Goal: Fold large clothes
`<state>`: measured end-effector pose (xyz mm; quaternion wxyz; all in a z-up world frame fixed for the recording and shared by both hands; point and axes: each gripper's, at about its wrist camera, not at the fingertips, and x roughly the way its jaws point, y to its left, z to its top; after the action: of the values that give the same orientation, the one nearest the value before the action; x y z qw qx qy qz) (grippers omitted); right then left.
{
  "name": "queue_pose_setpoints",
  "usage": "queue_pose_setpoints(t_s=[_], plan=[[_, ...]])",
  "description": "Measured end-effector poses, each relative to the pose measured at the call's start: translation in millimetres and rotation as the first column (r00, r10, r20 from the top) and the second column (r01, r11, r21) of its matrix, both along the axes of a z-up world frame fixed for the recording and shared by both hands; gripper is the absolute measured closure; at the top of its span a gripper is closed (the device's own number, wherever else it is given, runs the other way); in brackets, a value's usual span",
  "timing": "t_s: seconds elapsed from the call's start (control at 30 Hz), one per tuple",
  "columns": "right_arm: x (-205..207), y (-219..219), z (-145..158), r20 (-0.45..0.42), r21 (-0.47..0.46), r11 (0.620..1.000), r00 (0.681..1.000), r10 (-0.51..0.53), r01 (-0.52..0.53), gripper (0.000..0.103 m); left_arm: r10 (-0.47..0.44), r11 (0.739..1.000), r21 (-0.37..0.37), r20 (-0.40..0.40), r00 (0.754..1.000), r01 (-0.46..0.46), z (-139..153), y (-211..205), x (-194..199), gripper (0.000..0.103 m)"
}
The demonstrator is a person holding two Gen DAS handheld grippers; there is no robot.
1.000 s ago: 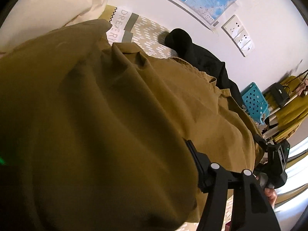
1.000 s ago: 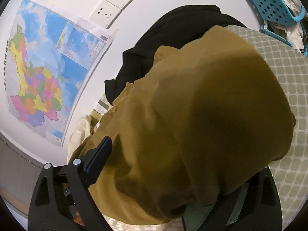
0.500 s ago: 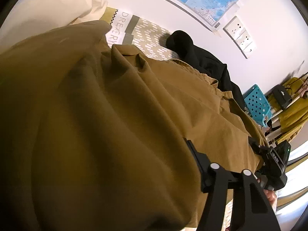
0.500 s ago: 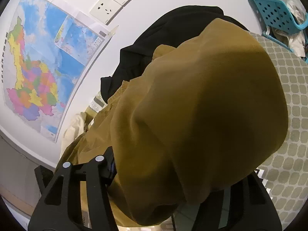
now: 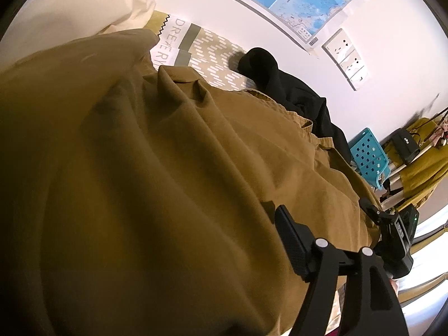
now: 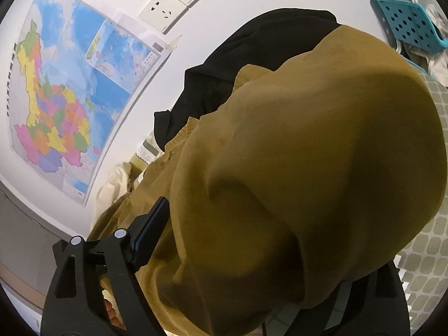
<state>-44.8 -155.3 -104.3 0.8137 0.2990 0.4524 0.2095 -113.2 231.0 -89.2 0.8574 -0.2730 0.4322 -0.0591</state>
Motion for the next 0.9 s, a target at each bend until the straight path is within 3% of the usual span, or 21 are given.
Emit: queue_pose_setpoints(t_s=[0.07, 0.17, 0.27, 0.37, 0.5, 0.6, 0.7, 0.77, 0.9], plan=[[0.8, -0.1, 0.0, -0.006, -0.033, 0.999, 1.000, -0.001, 0.001, 0.037, -0.001, 1.000, 0.009, -0.004, 1.000, 0.001, 0.4, -0.4, 0.1, 0.033], [1.6, -3.3, -1.2, -0.015, -0.038, 0.999, 1.000, 0.004, -0.005, 0.047, 0.008, 1.000, 0.029, -0.012, 1.000, -0.008, 1.0, -0.8, 0.1, 0.038], [0.1, -4.5, -0.1, -0.004, -0.033, 0.999, 1.000, 0.012, -0.012, 0.056, 0.011, 0.999, 0.041, -0.019, 1.000, -0.010, 1.2, -2.5, 0.5, 0.045], [-0.3, -3.8, 2.7, 0.003, -0.024, 0.999, 1.000, 0.022, -0.022, 0.058, 0.009, 0.999, 0.050, -0.020, 1.000, -0.008, 1.4, -4.1, 0.9, 0.051], [5.6, -6.4, -4.0, -0.029, 0.030, 0.999, 0.999, 0.037, -0.036, 0.044, 0.000, 0.998, 0.059, -0.020, 1.000, 0.002, 1.7, -3.0, 1.9, 0.051], [8.0, 0.8, -1.9, -0.020, 0.036, 0.998, 0.998, 0.061, -0.060, 0.025, -0.014, 1.000, -0.003, -0.017, 1.000, 0.014, -0.1, 3.2, 4.4, 0.041], [10.8, 11.0, 0.3, -0.014, -0.006, 0.998, 0.998, 0.067, -0.067, 0.023, -0.029, 1.000, -0.009, -0.018, 0.999, 0.029, 0.2, 4.7, 8.2, 0.038], [10.8, 12.9, 2.4, -0.012, -0.067, 0.996, 0.998, 0.059, -0.060, 0.046, -0.029, 0.999, 0.016, -0.025, 0.999, 0.029, 1.4, 4.4, 8.8, 0.046], [9.3, 7.6, 6.9, 0.007, -0.038, 0.996, 0.997, 0.077, -0.076, 0.065, -0.033, 0.999, 0.022, -0.035, 0.999, 0.034, 7.1, 8.2, 8.3, 0.058]])
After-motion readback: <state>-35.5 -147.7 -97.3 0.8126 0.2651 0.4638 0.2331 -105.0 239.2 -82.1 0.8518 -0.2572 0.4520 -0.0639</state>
